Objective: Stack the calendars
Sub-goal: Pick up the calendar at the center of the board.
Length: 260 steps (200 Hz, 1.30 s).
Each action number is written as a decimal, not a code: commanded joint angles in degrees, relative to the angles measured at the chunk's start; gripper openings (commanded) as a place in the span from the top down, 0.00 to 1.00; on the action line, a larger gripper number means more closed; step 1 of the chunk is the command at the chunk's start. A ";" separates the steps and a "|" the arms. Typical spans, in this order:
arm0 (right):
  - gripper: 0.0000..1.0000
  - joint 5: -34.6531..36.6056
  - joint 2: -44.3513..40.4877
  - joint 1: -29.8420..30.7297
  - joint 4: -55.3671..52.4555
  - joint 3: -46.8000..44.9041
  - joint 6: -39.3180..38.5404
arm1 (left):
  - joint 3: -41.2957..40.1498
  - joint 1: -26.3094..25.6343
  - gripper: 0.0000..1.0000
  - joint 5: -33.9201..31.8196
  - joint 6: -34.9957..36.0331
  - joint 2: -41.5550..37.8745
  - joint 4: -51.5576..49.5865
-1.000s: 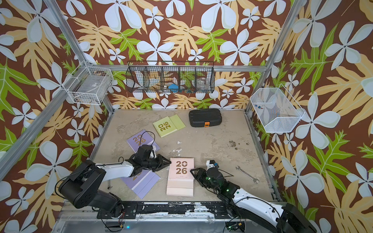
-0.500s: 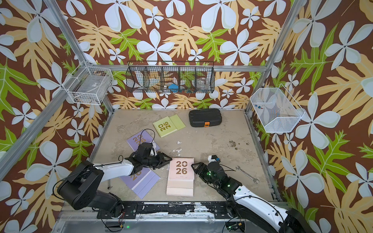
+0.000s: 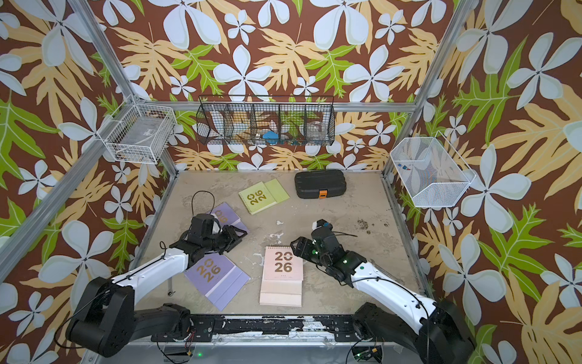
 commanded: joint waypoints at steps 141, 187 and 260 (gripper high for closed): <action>0.24 -11.66 37.14 -10.93 -2.20 36.60 -11.76 | 39.79 15.42 0.19 11.05 3.34 40.47 2.88; 0.24 -12.50 49.87 -11.61 -4.50 51.98 -15.52 | 45.98 15.34 0.19 12.75 2.72 47.21 3.05; 0.23 -17.90 70.31 -14.77 -7.37 77.09 -16.32 | 44.72 13.24 0.18 13.96 -0.78 51.06 8.86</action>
